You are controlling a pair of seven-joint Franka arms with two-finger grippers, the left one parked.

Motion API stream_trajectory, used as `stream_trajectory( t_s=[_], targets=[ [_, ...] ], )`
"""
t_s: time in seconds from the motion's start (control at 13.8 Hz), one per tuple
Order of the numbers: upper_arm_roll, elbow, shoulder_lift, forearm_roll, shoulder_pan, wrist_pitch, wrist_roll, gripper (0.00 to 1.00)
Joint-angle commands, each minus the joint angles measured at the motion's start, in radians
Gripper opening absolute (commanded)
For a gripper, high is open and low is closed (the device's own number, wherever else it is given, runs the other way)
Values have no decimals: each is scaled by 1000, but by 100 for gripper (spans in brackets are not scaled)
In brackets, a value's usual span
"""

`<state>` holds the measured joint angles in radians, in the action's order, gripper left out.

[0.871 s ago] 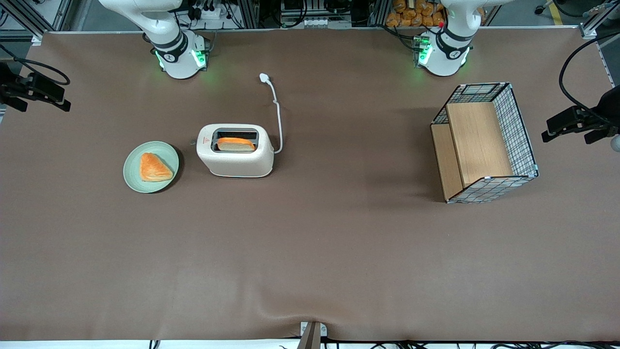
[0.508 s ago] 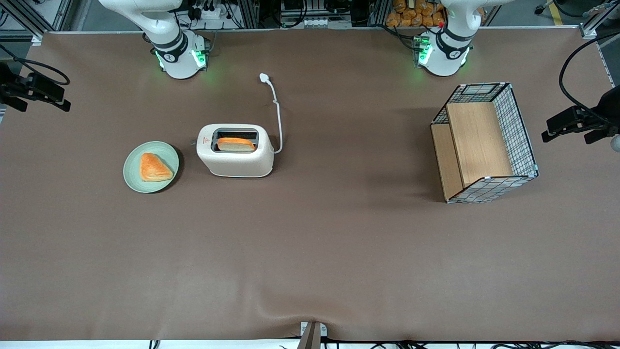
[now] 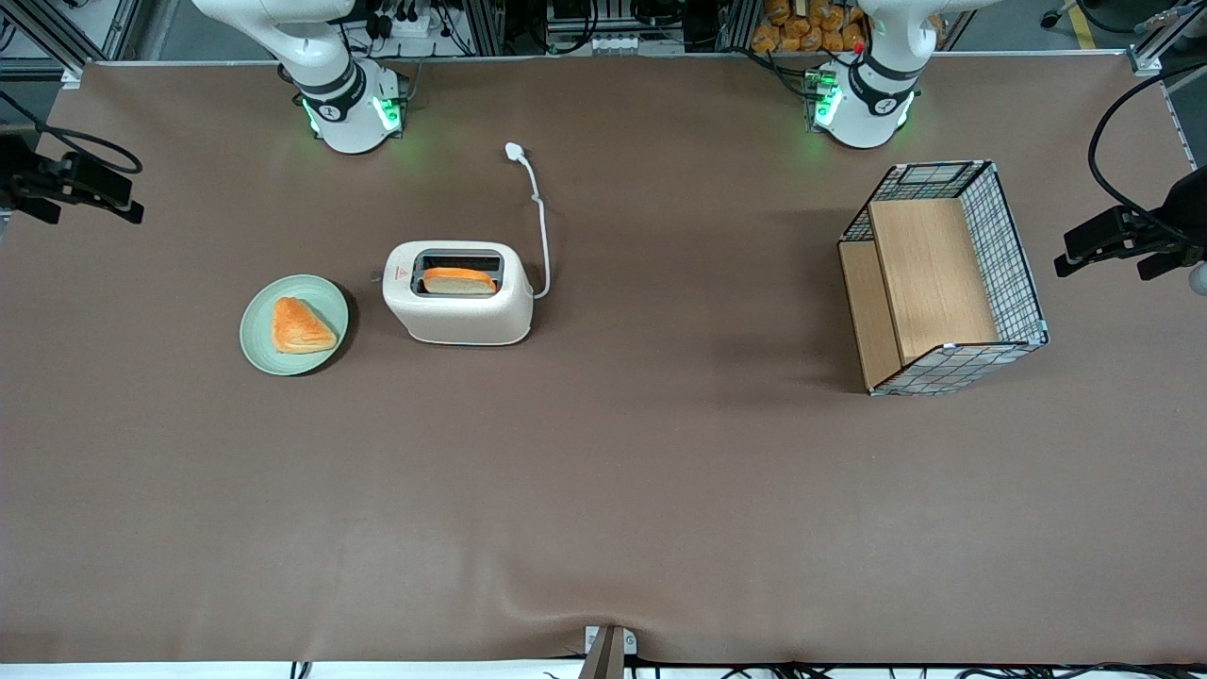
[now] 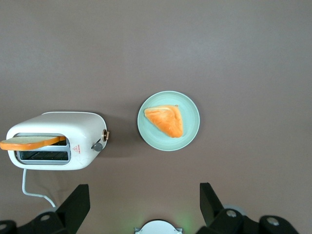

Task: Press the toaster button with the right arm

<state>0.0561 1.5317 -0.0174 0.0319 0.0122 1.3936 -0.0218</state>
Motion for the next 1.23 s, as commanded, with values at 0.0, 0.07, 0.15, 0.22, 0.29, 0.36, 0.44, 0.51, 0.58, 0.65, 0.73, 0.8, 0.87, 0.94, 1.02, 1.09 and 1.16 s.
stream_trajectory(
  t_s=[0.0, 0.07, 0.15, 0.22, 0.29, 0.36, 0.44, 0.51, 0.58, 0.65, 0.73, 0.8, 0.87, 0.94, 1.02, 1.09, 1.16],
  targets=[
    [-12, -15, 57, 58, -18, -63, -22, 100],
    [-12, -4, 72, 81, -14, -71, -23, 100],
    [-12, 17, 80, 97, -8, -70, -15, 100],
    [-13, 51, 82, 112, 0, -64, -13, 100],
    [-13, 89, 83, 135, 12, -53, -12, 100],
    [-13, 123, 83, 161, 14, -36, -4, 100],
    [-13, 154, 83, 181, 18, -18, 3, 100],
    [-13, 178, 83, 195, 20, -4, 5, 100],
    [-13, 209, 83, 209, 22, 11, 5, 100],
    [-13, 240, 83, 232, 22, 24, 5, 100],
    [-13, 272, 85, 252, 20, 34, 5, 100],
    [-13, 306, 86, 272, 19, 54, 5, 100],
    [-13, 336, 88, 290, 18, 74, 5, 100],
    [-13, 358, 97, 313, 18, 88, 5, 100],
    [-13, 367, 115, 335, 18, 91, 5, 100],
    [-13, 367, 140, 356, 20, 90, 5, 81],
    [-13, 367, 161, 379, 20, 91, 5, 48]
  ],
)
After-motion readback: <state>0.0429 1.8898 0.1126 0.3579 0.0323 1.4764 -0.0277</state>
